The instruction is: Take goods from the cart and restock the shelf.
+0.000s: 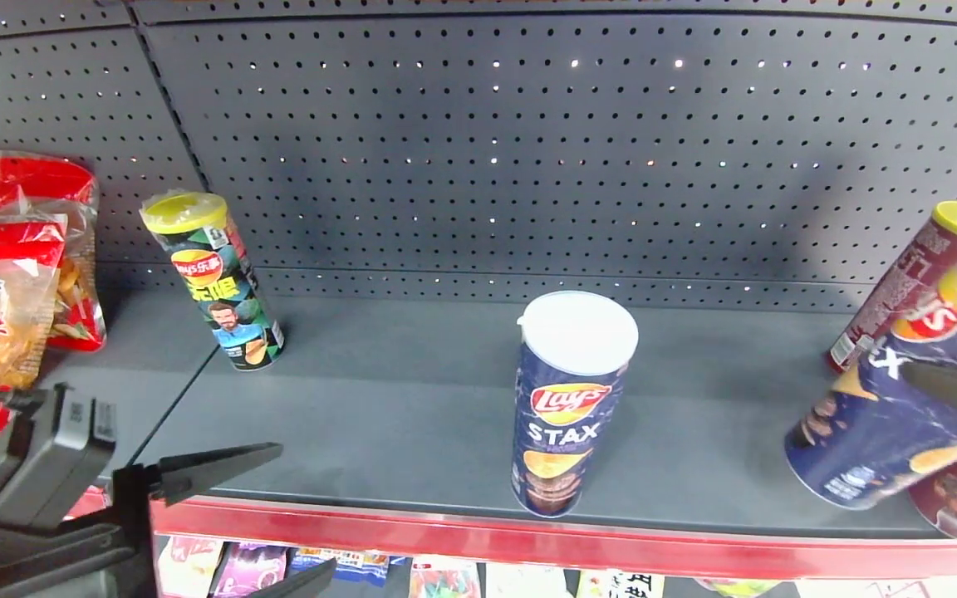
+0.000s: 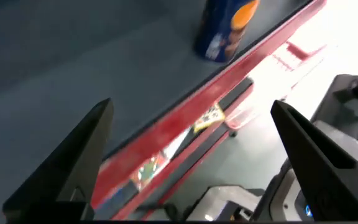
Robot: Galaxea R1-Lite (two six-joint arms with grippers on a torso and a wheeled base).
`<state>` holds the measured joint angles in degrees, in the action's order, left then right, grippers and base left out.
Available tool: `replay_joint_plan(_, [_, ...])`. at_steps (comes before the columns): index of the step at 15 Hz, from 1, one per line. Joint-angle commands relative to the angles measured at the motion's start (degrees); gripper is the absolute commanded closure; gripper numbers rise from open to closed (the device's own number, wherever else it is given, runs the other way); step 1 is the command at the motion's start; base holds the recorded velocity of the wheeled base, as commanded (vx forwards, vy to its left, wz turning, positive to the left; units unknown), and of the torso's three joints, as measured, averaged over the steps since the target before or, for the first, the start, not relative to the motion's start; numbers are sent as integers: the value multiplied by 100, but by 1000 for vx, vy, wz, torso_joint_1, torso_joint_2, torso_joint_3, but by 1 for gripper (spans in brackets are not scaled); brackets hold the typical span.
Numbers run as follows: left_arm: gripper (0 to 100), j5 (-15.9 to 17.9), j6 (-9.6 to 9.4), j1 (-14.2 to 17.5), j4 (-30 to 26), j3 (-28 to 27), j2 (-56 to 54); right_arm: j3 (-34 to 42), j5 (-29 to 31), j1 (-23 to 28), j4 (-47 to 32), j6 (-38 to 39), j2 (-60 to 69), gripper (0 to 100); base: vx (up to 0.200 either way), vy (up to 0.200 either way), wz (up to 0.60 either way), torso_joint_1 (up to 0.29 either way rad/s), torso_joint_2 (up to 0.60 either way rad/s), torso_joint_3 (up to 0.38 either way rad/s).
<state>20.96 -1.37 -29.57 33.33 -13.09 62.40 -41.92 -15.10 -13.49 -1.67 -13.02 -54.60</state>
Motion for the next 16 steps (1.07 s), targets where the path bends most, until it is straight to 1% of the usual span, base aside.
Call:
replay_joint_plan(1, [0,-522,66,22,-802,175,-1178,-712,131,-593,220,28,-1466,100,0,0,0,0,0,0])
replay_joint_plan(3, [0,-971,66,22,-1628,52,-1714,-1099,131,-672,237,10,-2116,100,0,0,0,0,0,0])
replay_joint_plan(4, [0,-1050,66,22,-1900,79,-1969,-1213,131,-672,431,1,-2432,100,0,0,0,0,0,0])
replay_joint_plan(5, [0,-1041,75,22,-2006,132,-2171,-1283,131,-681,765,19,-2714,100,0,0,0,0,0,0])
replay_joint_plan(6, [0,-1032,84,22,-2023,149,-2276,-1380,139,-698,1020,28,-2942,100,0,0,0,0,0,0])
replay_joint_plan(7, [0,-1032,93,22,-2023,149,-2294,-1450,139,-716,1090,28,-3056,100,0,0,0,0,0,0])
replay_joint_plan(8, [0,-1058,101,22,-2023,105,-2303,-1626,148,-786,1099,36,-3285,100,0,0,0,0,0,0])
replay_joint_plan(9, [0,-1058,101,22,-2015,88,-2294,-1670,148,-786,1099,36,-3338,100,0,0,0,0,0,0])
replay_joint_plan(16, [0,-1102,101,22,-2023,-9,-2250,-2338,131,-1217,1107,115,-4050,100,0,0,0,0,0,0])
